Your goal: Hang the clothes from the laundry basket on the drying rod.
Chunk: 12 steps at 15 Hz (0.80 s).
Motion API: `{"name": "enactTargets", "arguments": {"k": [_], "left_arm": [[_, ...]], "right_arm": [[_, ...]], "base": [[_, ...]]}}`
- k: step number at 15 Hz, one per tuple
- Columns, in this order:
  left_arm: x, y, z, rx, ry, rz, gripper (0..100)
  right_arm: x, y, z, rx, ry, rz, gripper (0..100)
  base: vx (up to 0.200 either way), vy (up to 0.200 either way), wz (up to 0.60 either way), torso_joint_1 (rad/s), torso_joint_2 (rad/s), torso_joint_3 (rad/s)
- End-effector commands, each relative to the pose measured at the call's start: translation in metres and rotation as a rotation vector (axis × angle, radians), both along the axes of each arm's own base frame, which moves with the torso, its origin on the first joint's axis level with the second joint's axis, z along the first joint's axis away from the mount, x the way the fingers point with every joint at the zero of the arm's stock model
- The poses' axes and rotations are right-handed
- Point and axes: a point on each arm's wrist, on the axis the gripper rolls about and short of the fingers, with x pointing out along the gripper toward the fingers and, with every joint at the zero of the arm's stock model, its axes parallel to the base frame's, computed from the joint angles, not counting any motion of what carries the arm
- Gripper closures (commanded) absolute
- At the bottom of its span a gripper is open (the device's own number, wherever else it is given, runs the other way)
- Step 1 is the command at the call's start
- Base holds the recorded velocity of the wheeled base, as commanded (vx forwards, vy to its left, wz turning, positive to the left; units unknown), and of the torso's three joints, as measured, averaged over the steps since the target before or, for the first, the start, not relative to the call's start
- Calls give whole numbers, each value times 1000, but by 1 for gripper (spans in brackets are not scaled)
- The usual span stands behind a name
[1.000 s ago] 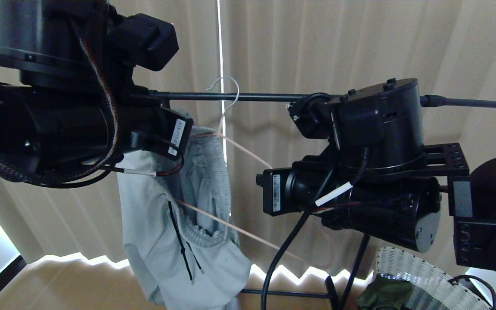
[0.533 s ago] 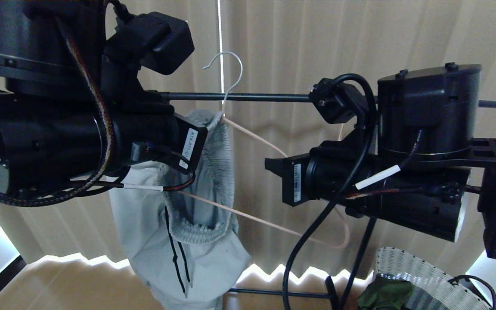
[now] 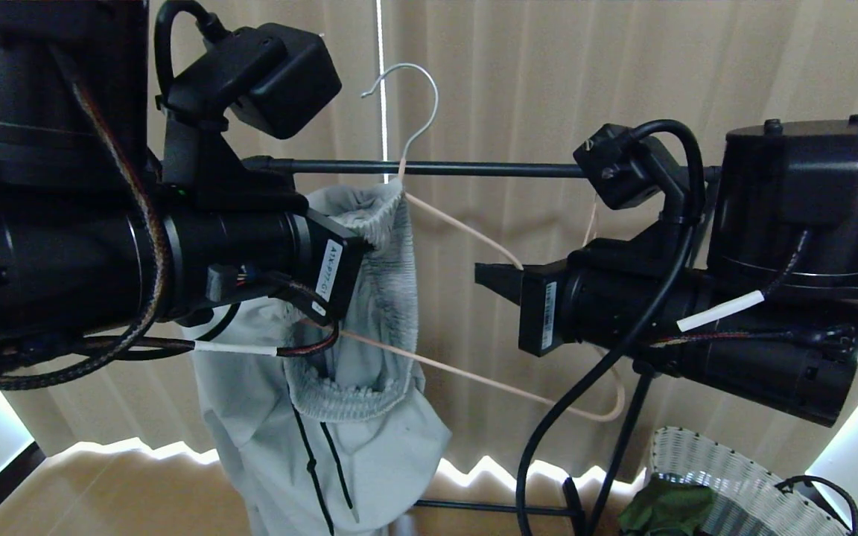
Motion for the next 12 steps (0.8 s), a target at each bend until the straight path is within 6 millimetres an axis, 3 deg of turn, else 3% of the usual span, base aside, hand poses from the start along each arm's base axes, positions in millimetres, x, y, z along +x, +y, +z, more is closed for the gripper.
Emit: {"name": "enactTargets", "arguments": {"k": [1, 2, 3, 12], "left_arm": [[-1, 2, -2, 0, -4, 0, 100], [-1, 1, -4, -1, -7, -1, 100], [-1, 1, -4, 1, -7, -1, 0], [-28, 27, -5, -31, -62, -46, 0]], "right_arm": [[-4, -4, 4, 11, -9, 9, 100], [-5, -5, 5, 12, -12, 9, 100], [-5, -5, 5, 12, -12, 9, 100], [5, -36, 19, 22, -62, -63, 100]], "base": [[0, 0, 0, 0, 0, 0], [0, 0, 0, 0, 0, 0], [0, 0, 0, 0, 0, 0], [0, 0, 0, 0, 0, 0]]}}
